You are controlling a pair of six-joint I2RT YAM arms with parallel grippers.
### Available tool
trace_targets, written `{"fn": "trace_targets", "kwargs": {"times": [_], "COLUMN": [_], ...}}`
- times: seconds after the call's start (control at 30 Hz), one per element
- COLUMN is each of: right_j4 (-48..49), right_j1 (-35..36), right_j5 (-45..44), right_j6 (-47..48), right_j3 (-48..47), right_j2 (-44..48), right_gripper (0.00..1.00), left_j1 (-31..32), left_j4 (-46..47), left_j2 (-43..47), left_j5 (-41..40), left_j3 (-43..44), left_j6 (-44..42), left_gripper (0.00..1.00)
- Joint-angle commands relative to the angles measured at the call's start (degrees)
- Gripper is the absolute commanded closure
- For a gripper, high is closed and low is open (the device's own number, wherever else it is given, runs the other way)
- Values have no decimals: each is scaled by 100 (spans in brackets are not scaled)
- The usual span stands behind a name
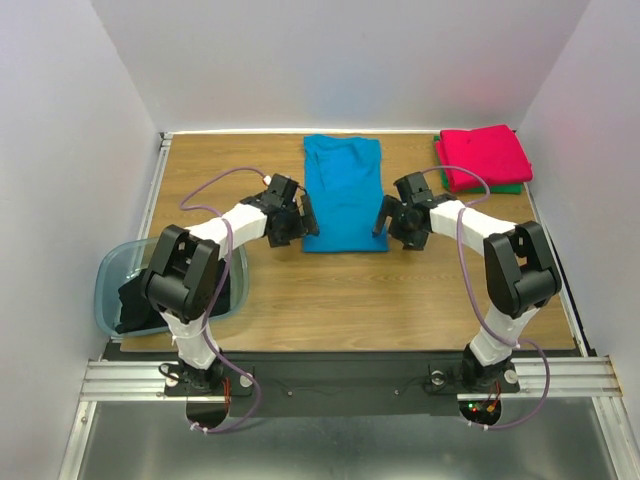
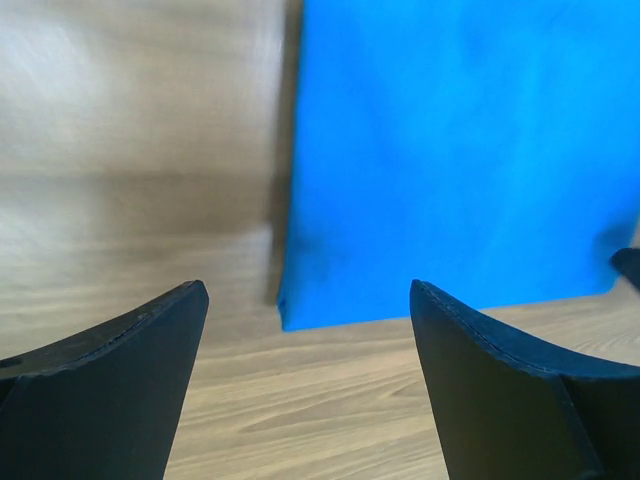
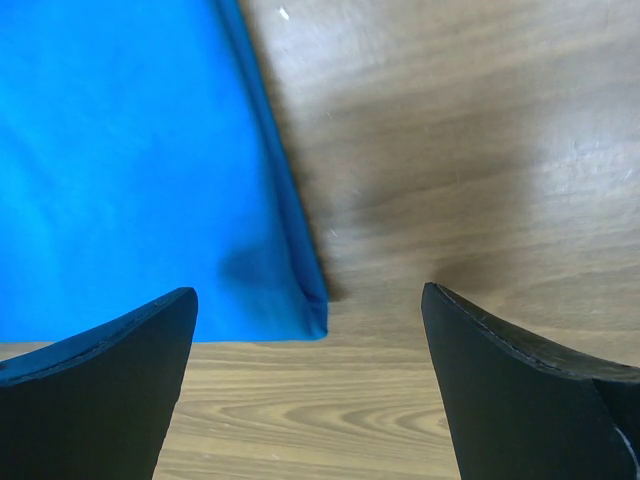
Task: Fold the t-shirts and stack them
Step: Fold the tshirt
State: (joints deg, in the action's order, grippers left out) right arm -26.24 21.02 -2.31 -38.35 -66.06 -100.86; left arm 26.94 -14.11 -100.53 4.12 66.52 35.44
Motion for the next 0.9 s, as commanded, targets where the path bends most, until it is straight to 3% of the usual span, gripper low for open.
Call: {"fn": "trace_targets", "kwargs": {"times": [0.0, 0.23, 0.33, 0.4, 0.53, 0.63, 0.67, 0.73, 0.87], "right_j4": [373, 655, 778, 831, 884, 919, 928, 919, 910], "right_j1": [-10, -10, -10, -10, -10, -10, -10, -10, -10], "right_j5": [204, 389, 520, 582, 687, 688, 670, 618, 705], "right_j6": [-208, -410, -489, -533, -604, -604, -578, -560, -437], "right_j3": [128, 445, 568, 621, 778, 902, 972, 1156, 1699], "right_j2": [93, 49, -4, -30, 49, 189, 294, 478, 1207], "right_gripper": [1, 21, 38, 51, 61, 75, 87, 99, 100], "left_j1": [31, 31, 31, 39, 57, 66, 66, 118, 452], "left_j4": [514, 760, 875, 875, 927, 963, 963, 971, 954], "left_j2": [25, -81, -160, -265, -336, -309, -274, -178, 567], "left_j5": [370, 563, 739, 836, 862, 854, 880, 863, 669], "left_j3": [-341, -561, -649, -667, -746, -807, -834, -956, -1474], "left_j6": [200, 323, 367, 393, 463, 551, 569, 569, 665], "left_gripper": [8, 37, 46, 57, 69, 100, 100, 100, 100]}}
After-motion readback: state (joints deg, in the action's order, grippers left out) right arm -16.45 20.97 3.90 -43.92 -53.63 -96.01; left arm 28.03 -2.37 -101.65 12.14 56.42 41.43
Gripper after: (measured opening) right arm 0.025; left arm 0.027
